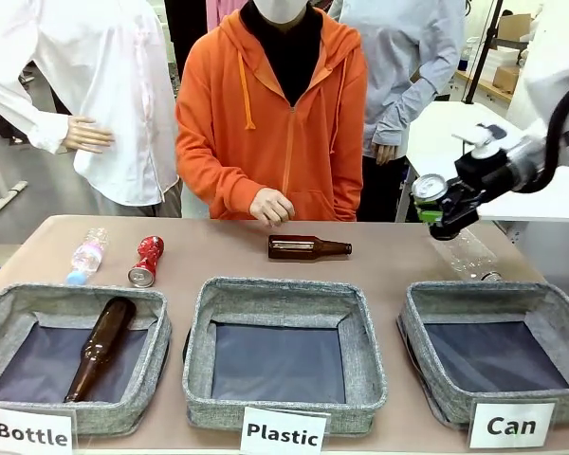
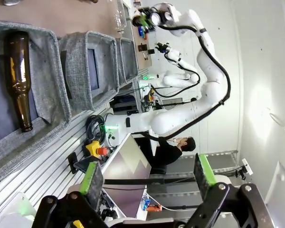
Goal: Sort the can waste into the basket.
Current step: Pick up the can waste from the table and place it in the right Fabric basket.
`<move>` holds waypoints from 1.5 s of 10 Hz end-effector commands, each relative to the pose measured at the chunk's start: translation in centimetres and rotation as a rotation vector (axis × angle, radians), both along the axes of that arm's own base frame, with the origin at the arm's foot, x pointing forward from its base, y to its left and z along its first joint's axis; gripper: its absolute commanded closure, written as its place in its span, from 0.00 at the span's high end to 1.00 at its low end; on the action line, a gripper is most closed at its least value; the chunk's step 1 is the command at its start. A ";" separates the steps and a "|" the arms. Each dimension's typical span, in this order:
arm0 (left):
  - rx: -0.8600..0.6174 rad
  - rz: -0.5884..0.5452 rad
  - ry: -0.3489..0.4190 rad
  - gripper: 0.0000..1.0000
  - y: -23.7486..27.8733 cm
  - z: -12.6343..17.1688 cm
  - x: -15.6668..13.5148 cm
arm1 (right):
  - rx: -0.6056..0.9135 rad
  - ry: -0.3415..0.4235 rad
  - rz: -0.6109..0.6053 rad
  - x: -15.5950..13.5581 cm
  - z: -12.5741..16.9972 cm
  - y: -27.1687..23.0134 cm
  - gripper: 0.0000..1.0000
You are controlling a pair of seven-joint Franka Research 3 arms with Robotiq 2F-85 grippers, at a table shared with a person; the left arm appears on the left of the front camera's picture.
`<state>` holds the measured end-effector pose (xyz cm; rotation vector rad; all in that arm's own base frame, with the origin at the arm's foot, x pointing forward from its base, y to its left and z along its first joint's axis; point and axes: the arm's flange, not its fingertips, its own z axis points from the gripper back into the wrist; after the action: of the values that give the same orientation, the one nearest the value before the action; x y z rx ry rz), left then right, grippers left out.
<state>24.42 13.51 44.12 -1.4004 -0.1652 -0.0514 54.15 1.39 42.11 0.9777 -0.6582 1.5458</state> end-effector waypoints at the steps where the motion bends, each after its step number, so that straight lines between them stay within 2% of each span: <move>1: -0.004 -0.008 0.010 1.00 -0.1 0.3 -0.3 | -0.156 0.036 0.094 -6.3 2.7 0.3 0.00; 3: -0.004 -0.008 0.010 1.00 -0.1 0.3 -0.3 | -0.514 0.133 0.137 -12.2 3.1 0.0 0.00; 5: -0.004 -0.008 0.010 1.00 -0.1 0.3 -0.3 | -0.734 0.171 0.020 -15.8 2.1 -0.3 0.00; 6: -0.004 -0.008 0.010 1.00 -0.1 0.3 -0.3 | -0.778 0.198 -0.092 -16.6 1.5 -0.6 0.00; 7: -0.004 -0.008 0.010 1.00 -0.1 0.3 -0.3 | -0.804 0.242 -0.149 -16.7 1.0 -1.0 0.00; 8: -0.004 -0.008 0.010 1.00 -0.1 0.3 -0.3 | -0.819 0.254 -0.161 -16.4 0.9 -1.4 0.00; 10: -0.004 -0.008 0.010 1.00 -0.1 0.3 -0.3 | -0.799 0.231 -0.219 -16.0 1.0 -1.9 0.00; 11: -0.004 -0.008 0.010 1.00 -0.1 0.3 -0.3 | -0.793 0.211 -0.210 -15.9 1.0 -1.9 0.00; 12: -0.004 -0.008 0.010 1.00 -0.1 0.3 -0.3 | -0.779 0.200 -0.242 -15.8 1.1 -2.3 0.56; 13: -0.004 -0.008 0.010 1.00 -0.1 0.3 -0.3 | -0.776 0.207 -0.244 -15.8 1.1 -2.4 0.56; 14: -0.004 -0.008 0.010 1.00 -0.1 0.3 -0.3 | -0.772 0.224 -0.269 -15.6 0.9 -2.6 1.00; 15: -0.004 -0.008 0.010 1.00 -0.1 0.3 -0.3 | -0.763 0.224 -0.272 -15.5 1.0 -2.7 0.60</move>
<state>24.43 13.47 44.13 -1.4001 -0.1636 -0.0524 38.42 -1.71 43.16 0.4429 0.0017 1.2927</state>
